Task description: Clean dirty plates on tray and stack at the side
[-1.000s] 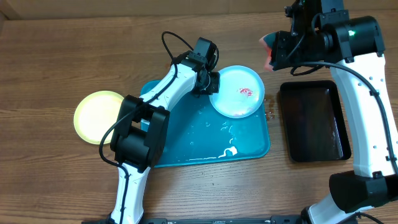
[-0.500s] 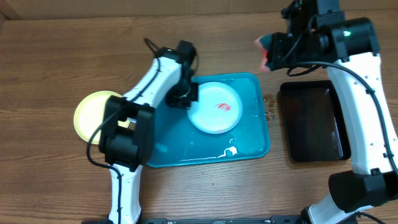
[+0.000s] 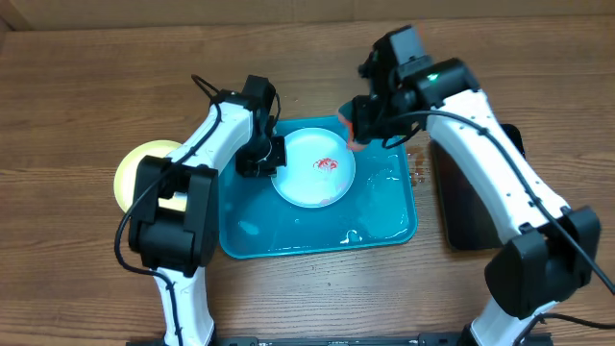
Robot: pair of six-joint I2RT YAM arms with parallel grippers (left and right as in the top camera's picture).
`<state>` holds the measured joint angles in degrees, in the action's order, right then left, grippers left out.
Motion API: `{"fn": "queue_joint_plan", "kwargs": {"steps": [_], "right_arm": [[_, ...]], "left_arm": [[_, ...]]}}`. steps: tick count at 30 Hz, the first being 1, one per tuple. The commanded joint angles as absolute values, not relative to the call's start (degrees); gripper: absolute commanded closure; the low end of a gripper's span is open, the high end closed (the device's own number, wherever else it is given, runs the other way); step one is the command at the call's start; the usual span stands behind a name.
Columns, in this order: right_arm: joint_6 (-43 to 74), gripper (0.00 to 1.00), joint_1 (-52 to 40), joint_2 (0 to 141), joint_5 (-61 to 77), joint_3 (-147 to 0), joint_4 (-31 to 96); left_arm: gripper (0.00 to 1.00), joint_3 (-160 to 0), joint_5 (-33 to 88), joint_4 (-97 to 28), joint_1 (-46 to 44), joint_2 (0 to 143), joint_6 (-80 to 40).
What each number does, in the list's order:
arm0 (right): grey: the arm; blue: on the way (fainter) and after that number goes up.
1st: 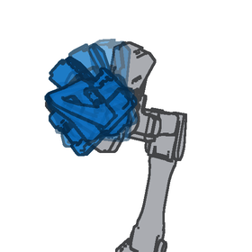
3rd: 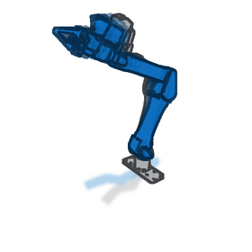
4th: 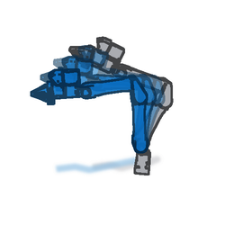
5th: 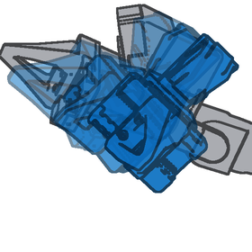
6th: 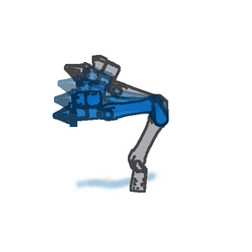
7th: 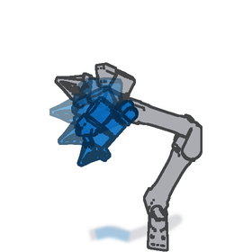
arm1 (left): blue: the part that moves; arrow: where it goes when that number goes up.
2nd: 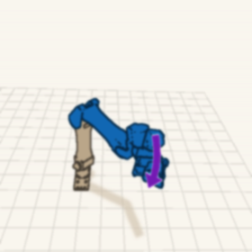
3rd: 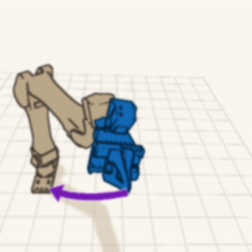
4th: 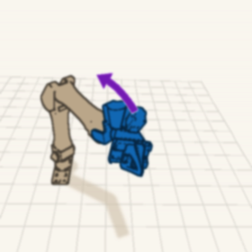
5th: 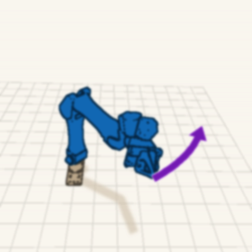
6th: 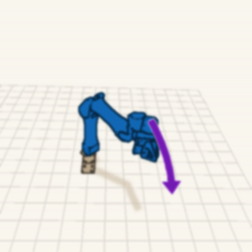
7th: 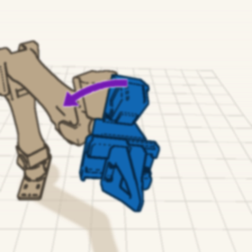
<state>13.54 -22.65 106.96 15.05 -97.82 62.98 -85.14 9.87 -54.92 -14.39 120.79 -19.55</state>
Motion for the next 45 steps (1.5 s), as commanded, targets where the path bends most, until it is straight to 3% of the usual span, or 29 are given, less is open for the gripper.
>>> {"fn": "queue_joint_plan", "kwargs": {"steps": [1, 20, 30, 37, 45], "right_arm": [[15.53, 0.96, -23.38, 108.88, 15.07, -94.32, 60.01], [21.67, 0.96, -24.23, 128.33, 15.90, -91.92, 50.04], [22.59, 0.96, -30.74, 134.67, 28.64, -91.92, 44.82], [22.50, 0.96, -34.98, 134.56, 28.73, -92.77, 48.31], [20.82, 0.96, -29.85, 132.84, 17.80, -92.77, 57.41]], "left_arm": [[0.96, -80.27, 10.04, -54.30, -14.83, 124.70, -19.31], [0.96, -80.07, 10.09, -53.67, -14.61, 124.70, -19.29], [0.96, -80.07, 10.11, -53.60, -14.61, 124.70, -19.29], [0.96, -79.96, 10.07, -53.65, -14.61, 124.70, -19.07], [0.96, -79.94, 10.09, -53.65, -14.59, 124.70, -19.09]]}}
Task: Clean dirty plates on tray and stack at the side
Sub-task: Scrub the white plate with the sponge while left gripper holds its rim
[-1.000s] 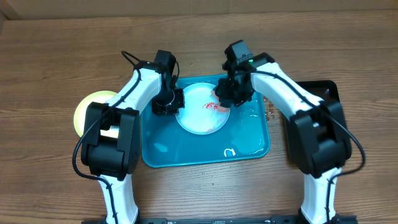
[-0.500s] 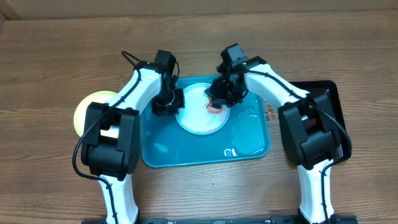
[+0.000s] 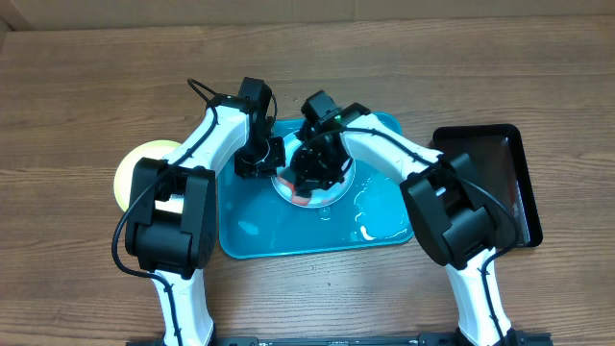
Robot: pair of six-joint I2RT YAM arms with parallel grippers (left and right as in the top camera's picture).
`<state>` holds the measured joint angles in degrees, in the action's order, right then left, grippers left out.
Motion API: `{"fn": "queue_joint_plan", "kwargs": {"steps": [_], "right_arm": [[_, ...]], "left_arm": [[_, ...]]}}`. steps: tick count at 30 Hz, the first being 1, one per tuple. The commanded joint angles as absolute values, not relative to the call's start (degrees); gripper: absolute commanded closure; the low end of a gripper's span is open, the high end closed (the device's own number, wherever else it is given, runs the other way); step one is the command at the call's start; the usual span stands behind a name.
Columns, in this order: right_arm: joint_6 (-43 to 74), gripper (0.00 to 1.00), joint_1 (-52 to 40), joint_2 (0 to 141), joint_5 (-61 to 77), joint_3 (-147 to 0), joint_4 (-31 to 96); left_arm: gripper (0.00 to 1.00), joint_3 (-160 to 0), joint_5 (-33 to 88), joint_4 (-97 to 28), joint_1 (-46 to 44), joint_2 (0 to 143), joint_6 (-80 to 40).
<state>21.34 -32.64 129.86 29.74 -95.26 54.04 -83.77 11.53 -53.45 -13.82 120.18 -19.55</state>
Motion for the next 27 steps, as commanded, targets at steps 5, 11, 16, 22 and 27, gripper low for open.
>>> {"fn": "queue_joint_plan", "kwargs": {"steps": [5, 11, 16, 22, 27], "right_arm": [[22.52, 0.96, -26.59, 130.72, -0.91, -92.77, 59.88], [24.05, 0.96, -25.74, 130.93, -9.69, -92.68, 54.83], [24.01, 0.96, -27.05, 131.79, 2.79, -92.66, 45.08], [24.08, 0.96, -30.11, 134.15, 14.81, -92.60, 37.93], [22.87, 0.96, -33.56, 134.52, 20.80, -92.60, 38.89]], "left_arm": [[0.96, -79.94, 10.11, -53.63, -14.61, 124.70, -19.09], [0.96, -79.94, 10.15, -53.47, -14.61, 124.70, -19.11], [0.96, -79.94, 10.13, -53.49, -14.61, 124.70, -19.09], [0.96, -79.94, 10.13, -53.49, -14.61, 124.70, -19.03], [0.96, -79.94, 10.13, -53.49, -14.61, 124.70, -18.83]]}}
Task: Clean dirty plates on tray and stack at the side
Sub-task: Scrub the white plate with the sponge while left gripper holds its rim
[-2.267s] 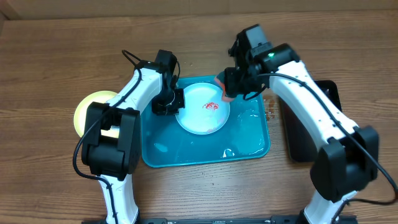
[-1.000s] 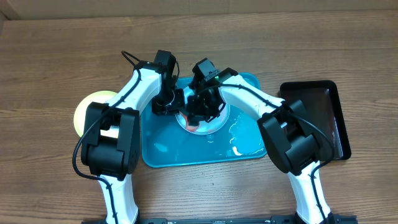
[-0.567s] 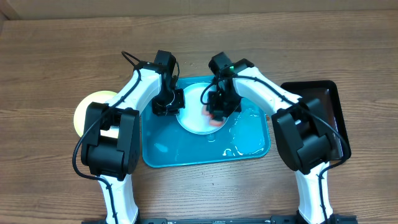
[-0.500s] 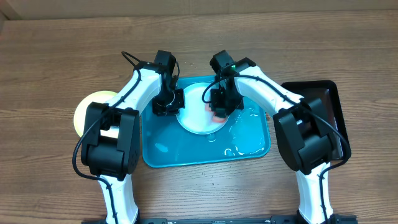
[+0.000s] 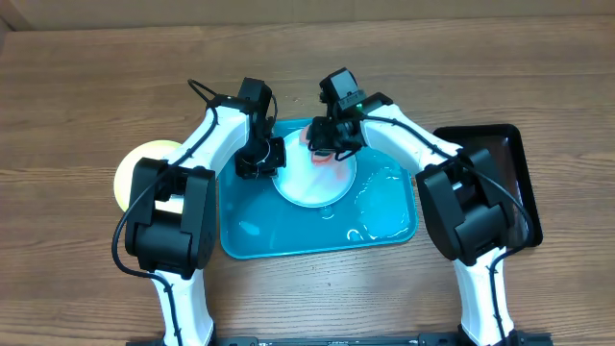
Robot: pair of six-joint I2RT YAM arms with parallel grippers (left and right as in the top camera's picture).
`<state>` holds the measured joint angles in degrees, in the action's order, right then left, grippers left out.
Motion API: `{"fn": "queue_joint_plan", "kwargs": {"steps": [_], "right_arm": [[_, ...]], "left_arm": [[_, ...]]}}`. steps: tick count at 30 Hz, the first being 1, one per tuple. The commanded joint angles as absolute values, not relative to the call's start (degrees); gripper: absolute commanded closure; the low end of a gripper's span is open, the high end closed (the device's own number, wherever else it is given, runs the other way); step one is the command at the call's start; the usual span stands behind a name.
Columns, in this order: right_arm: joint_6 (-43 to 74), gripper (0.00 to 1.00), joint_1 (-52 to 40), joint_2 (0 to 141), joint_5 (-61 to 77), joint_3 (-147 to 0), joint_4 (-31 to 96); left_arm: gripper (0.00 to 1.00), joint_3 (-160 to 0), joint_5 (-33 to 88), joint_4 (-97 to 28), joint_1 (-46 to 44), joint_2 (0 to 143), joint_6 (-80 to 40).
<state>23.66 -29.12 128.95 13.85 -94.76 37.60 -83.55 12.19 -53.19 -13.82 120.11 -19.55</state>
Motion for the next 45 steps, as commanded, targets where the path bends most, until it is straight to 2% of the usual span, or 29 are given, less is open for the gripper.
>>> {"fn": "queue_joint_plan", "kwargs": {"steps": [1, 10, 16, 22, 26, 29, 36, 40, 45], "right_arm": [[22.06, 0.96, -34.24, 134.50, 22.79, -92.64, 39.40], [19.55, 0.96, -32.73, 134.26, 23.79, -92.77, 51.88], [19.51, 0.96, -27.57, 132.20, 7.57, -92.77, 59.72], [19.73, 0.96, -25.34, 130.39, -7.86, -92.77, 58.04], [19.70, 0.96, -25.98, 130.52, -11.09, -92.68, 52.77], [19.66, 0.96, -27.22, 130.89, -8.38, -92.68, 47.81], [19.25, 0.96, -32.12, 131.96, 12.21, -92.62, 43.77], [15.49, 0.96, -35.07, 131.96, 23.00, -92.64, 46.54], [14.52, 0.96, -35.48, 131.90, 22.50, -92.64, 54.98]], "left_arm": [[0.96, -79.94, 10.13, -53.49, -14.61, 124.70, -18.85], [0.96, -79.94, 10.11, -53.71, -14.61, 124.70, -18.61], [0.96, -79.94, 10.13, -53.67, -14.61, 124.70, -18.65], [0.96, -79.94, 10.13, -53.60, -14.61, 124.70, -18.68], [0.96, -79.94, 10.13, -53.60, -14.59, 124.70, -18.68], [0.96, -79.94, 10.13, -53.60, -14.59, 124.70, -18.68], [0.96, -79.94, 10.13, -53.65, -14.59, 124.70, -18.65], [0.96, -79.94, 10.13, -53.69, -14.59, 124.70, -18.65], [0.96, -79.94, 10.13, -53.71, -14.59, 124.70, -18.65]]}}
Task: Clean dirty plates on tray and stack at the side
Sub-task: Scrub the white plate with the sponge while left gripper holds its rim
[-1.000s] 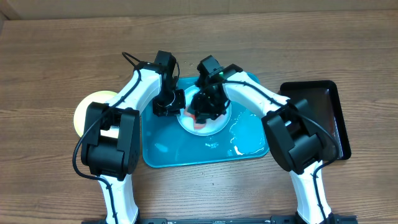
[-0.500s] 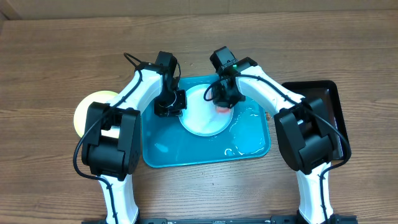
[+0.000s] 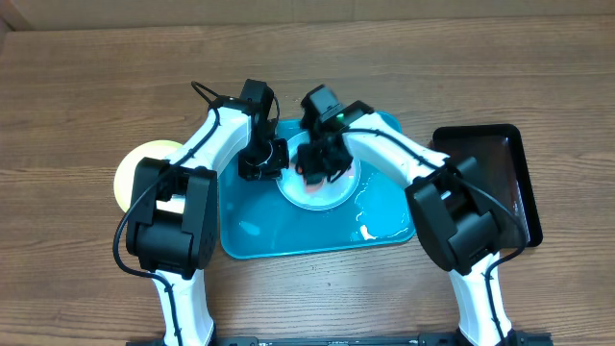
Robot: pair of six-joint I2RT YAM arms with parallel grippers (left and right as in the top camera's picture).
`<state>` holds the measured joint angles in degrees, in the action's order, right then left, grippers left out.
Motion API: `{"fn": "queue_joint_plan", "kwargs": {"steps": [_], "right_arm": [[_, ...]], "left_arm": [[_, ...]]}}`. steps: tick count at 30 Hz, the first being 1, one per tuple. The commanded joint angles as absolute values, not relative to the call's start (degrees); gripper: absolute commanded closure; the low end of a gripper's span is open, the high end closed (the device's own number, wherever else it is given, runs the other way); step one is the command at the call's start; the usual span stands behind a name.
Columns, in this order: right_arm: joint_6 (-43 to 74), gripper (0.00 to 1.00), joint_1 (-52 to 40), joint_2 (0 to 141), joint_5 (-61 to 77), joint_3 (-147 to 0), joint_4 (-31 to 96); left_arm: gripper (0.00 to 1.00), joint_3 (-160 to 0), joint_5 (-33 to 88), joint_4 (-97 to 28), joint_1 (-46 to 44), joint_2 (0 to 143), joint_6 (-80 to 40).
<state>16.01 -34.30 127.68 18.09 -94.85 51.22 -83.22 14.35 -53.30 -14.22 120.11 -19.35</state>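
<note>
A white plate (image 3: 333,196) lies in the back half of the teal tray (image 3: 279,235), which has water pooled in it. My left gripper (image 3: 275,160) is at the plate's left rim, shut on it. My right gripper (image 3: 314,169) is down over the plate's left half, shut on an orange-red sponge (image 3: 308,180) that presses on the plate. The arm hides most of the plate's middle, so no stain shows. A pale yellow-green plate (image 3: 133,170) lies on the table left of the tray.
A black tray (image 3: 495,183) sits on the table at the right. The wooden table (image 3: 86,279) extends around both trays. My right arm crosses over the teal tray's right half.
My right gripper with the sponge has moved from the plate's back edge to its left-middle part. The left gripper and the plate have not moved.
First my right gripper held the sponge over the tray's back right corner, and a red stain showed on the plate. Then the sponge was on the plate's middle, then at its back edge, and now on its left-middle. My left gripper stayed on the rim throughout.
</note>
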Motion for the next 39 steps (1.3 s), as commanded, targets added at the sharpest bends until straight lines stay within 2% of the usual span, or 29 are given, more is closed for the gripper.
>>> {"fn": "queue_joint_plan", "kwargs": {"steps": [1, 9, 12, 16, 20, 28, 35, 39], "right_arm": [[14.52, 0.96, -35.00, 131.87, 21.37, -92.66, 56.62], [16.69, 0.96, -28.86, 129.60, 4.19, -92.73, 63.57], [19.49, 0.96, -26.63, 128.70, -4.67, -92.73, 62.52], [19.73, 0.96, -25.52, 128.81, -6.59, -92.62, 56.97], [19.73, 0.96, -26.46, 128.99, -3.60, -92.62, 49.34], [19.75, 0.96, -31.20, 132.38, 13.45, -92.62, 40.51], [19.75, 0.96, -33.58, 132.92, 22.85, -92.73, 47.16], [19.33, 0.96, -32.49, 131.87, 23.05, -92.75, 53.63]], "left_arm": [[0.96, -79.94, 10.13, -53.69, -14.59, 124.70, -18.65], [0.96, -79.94, 10.13, -53.69, -14.59, 124.70, -18.65], [0.96, -79.94, 10.13, -53.69, -14.59, 124.70, -18.65], [0.96, -79.94, 10.15, -53.69, -14.59, 124.70, -18.65], [0.96, -79.94, 10.13, -53.69, -14.59, 124.70, -18.65], [0.96, -79.94, 10.13, -53.69, -14.59, 124.70, -18.65], [0.96, -79.94, 10.09, -53.74, -14.61, 124.70, -18.61], [0.96, -79.94, 9.91, -53.78, -14.59, 124.70, -18.61]]}}
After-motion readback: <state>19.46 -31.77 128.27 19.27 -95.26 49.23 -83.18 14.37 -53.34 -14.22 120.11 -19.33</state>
